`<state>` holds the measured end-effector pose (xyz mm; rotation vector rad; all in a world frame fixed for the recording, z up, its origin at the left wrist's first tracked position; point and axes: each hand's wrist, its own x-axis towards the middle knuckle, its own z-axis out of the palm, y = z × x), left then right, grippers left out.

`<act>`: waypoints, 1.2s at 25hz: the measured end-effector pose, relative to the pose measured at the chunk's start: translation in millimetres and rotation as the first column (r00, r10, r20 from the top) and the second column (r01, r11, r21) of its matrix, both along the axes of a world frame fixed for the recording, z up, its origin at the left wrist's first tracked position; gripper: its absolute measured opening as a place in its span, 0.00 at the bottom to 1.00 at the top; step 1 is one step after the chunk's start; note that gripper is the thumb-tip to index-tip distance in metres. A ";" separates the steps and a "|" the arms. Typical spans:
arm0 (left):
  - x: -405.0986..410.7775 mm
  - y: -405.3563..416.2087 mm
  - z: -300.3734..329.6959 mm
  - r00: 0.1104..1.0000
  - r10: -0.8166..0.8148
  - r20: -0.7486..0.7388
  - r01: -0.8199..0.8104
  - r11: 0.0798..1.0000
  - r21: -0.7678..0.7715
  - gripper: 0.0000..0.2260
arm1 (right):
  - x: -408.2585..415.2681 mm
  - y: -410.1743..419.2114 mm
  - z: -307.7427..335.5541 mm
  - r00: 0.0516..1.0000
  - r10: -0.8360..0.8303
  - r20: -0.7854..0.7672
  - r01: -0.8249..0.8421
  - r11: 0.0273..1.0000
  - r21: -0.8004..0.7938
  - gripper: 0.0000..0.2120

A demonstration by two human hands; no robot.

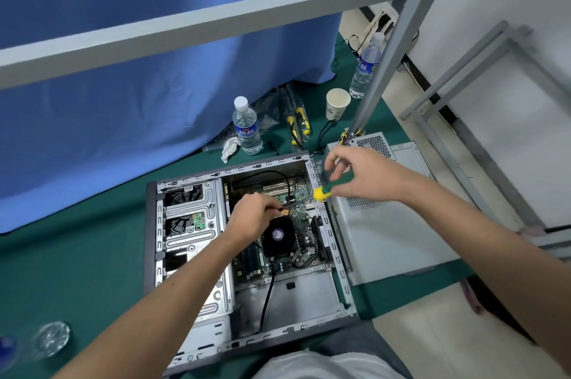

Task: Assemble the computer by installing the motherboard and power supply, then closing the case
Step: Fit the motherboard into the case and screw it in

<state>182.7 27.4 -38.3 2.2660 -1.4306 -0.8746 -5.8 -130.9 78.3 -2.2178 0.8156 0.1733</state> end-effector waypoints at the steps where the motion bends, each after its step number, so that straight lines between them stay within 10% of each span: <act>1: 0.3 0.3 -6.0 1.000 0.013 -0.005 -0.013 1.000 0.015 0.08 | 4.6 -3.4 -1.8 0.994 -0.089 0.070 0.087 0.996 0.036 0.13; 6: -8.3 -10.3 -33.9 0.998 0.047 -0.031 -0.044 0.997 0.071 0.06 | 36.5 -10.5 -10.9 0.999 -0.040 0.034 0.039 0.999 0.020 0.10; 12: -21.3 -55.7 -61.6 0.985 0.161 -0.057 -0.156 0.984 0.087 0.04 | 66.8 -20.7 -7.9 0.980 0.199 -0.010 -0.190 0.917 -0.351 0.16; 30: -36.9 -111.6 -127.5 0.987 0.114 0.117 -0.145 0.941 0.306 0.04 | 91.5 -34.4 -53.3 0.887 0.344 -0.309 -0.446 0.811 -0.379 0.15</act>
